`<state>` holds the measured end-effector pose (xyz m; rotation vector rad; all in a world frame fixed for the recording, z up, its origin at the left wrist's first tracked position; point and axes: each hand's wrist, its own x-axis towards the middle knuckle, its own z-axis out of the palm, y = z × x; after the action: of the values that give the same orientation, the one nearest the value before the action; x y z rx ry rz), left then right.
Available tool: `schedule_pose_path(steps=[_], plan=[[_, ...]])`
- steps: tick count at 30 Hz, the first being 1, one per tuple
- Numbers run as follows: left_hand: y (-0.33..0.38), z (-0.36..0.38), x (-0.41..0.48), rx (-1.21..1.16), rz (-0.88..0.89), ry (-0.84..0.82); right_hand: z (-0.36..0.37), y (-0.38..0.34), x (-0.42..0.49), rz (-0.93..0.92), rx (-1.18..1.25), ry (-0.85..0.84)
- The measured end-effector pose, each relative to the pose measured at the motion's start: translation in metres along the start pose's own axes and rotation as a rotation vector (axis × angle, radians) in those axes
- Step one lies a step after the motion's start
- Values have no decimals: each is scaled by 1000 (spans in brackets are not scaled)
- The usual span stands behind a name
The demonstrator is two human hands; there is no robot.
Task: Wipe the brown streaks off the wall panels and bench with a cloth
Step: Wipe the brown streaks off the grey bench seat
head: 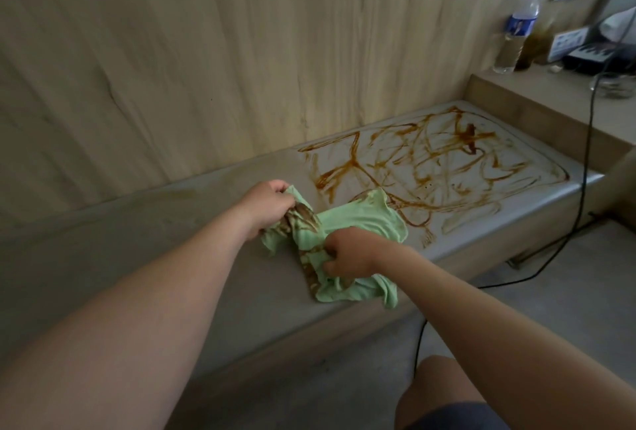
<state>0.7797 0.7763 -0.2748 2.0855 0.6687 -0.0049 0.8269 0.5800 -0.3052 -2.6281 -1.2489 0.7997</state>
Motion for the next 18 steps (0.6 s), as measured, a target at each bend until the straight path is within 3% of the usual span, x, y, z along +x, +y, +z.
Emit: schedule_pose_path(steps=[4,8,10,13,14,18], plan=[[6,-11,-5,-29,72,-116,-44,16,-25,-20,474,-142],[19,-4,8,-70,163,-97,-73,62,-36,103,674,5],[23,10,19,83,174,34,-74,79,-30,250,544,121],[25,29,18,335,195,192,-58,85,-21,410,9,199],[22,34,17,403,237,162,-49,84,-16,366,-79,240],[-2,43,8,717,256,-249,-11,66,6,4,-23,371]])
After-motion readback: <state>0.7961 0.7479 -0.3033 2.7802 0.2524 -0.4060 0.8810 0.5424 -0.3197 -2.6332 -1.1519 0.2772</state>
